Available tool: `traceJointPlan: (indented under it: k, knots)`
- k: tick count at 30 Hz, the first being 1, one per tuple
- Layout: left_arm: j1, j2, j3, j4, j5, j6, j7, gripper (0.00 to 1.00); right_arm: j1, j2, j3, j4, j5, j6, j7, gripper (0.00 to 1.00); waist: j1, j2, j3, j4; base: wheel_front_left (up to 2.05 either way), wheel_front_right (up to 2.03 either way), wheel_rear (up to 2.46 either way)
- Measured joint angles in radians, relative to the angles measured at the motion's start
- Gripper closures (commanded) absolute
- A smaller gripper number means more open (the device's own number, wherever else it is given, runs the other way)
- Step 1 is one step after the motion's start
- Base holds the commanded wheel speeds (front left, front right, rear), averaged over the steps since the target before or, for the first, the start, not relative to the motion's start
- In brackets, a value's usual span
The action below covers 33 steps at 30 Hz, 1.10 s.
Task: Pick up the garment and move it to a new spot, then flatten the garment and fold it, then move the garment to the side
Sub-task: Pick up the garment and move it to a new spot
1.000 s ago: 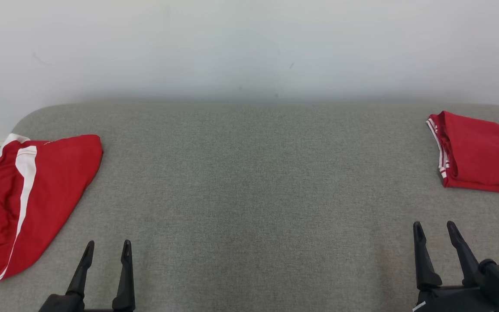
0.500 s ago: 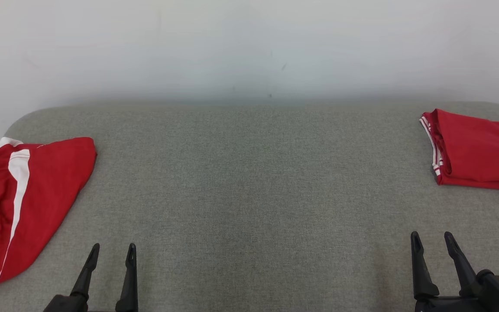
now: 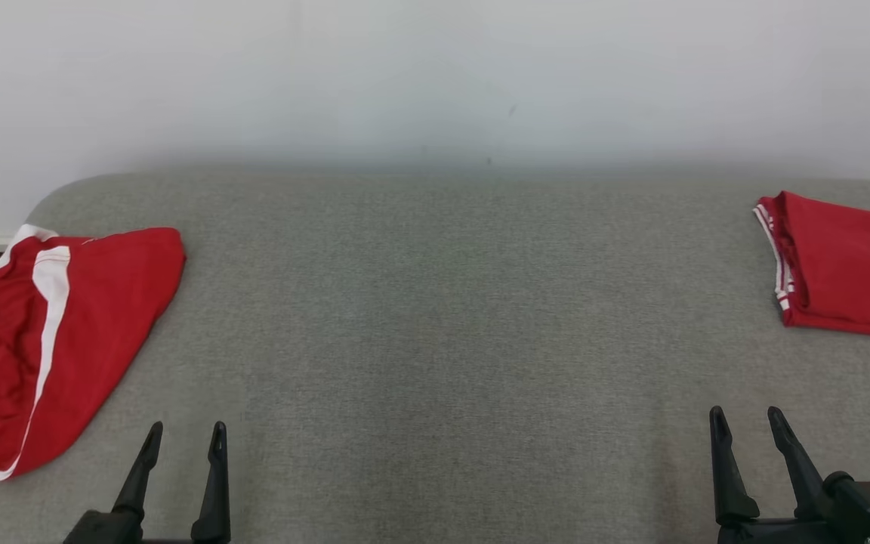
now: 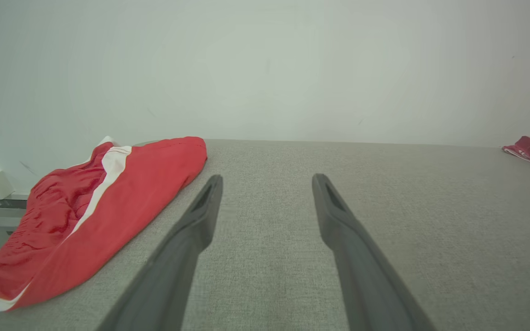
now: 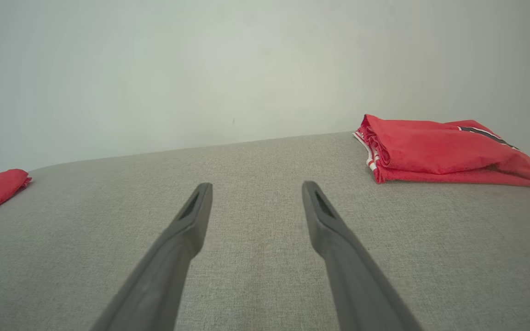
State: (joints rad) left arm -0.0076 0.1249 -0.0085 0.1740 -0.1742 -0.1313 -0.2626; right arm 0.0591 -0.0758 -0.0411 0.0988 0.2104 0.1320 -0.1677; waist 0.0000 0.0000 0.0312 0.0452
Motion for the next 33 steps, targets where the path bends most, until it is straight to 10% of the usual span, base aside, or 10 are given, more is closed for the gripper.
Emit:
traceJointPlan:
  k: [33]
  knots:
    - [0.011,-0.015,0.115,0.013,-0.004,0.017,0.000,0.00,-0.032,-0.002,0.033,0.030,-0.016,0.000,0.015,0.00,0.0000,0.0000,0.020,0.409,0.00,0.00,0.00]
